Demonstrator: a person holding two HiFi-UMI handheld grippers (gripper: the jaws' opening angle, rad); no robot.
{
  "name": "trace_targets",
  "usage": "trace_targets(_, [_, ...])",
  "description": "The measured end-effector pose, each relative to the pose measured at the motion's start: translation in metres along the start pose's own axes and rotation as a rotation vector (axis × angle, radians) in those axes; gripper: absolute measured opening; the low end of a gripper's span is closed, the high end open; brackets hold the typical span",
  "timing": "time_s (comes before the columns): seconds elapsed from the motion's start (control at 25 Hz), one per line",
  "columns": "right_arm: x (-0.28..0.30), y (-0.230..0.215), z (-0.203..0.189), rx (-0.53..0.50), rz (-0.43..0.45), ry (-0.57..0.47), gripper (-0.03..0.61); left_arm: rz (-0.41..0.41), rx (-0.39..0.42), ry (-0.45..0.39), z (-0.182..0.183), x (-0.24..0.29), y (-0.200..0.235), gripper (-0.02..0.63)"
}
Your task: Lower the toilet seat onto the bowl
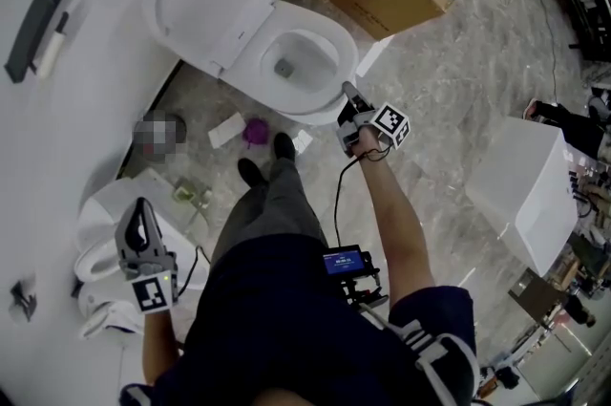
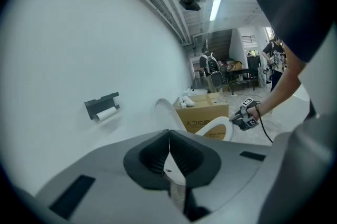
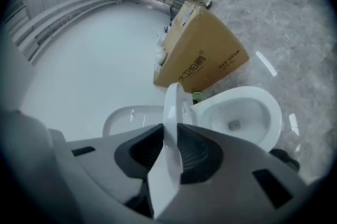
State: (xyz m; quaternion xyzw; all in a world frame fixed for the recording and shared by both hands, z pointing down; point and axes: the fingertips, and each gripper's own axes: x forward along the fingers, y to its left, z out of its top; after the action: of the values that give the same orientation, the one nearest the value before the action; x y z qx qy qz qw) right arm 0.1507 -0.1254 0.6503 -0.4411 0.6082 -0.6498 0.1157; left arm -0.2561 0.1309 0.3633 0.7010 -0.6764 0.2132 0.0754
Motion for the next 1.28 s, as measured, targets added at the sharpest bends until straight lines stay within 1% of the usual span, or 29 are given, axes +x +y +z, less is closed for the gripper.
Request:
trace_targets(0.2, [-0.007, -0.03, 0.004, 0.009, -0.043, -0.015, 0.092, -0.017, 0.014, 0.018, -0.005, 0.005, -0.006, 0.026])
trace_targets(0.76, [-0.012, -0.099, 0.013, 0.015, -0.12, -0.013, 0.098, -0.068, 0.039, 0.061, -0.016, 0.027, -0.027, 0.026])
trace_targets(1.12, [-0.012, -0.138, 0.018, 0.033, -0.154, -0.011, 0.103, -0.089, 0.057, 0.078, -0.019, 0.039, -0.039, 0.026])
trace_targets(1.28, [-0.012, -0.153, 0.017, 0.033, -0.161, -0.013, 0.104, -0.097, 0.064, 0.107, -0.027, 0.04, -0.043, 0.026])
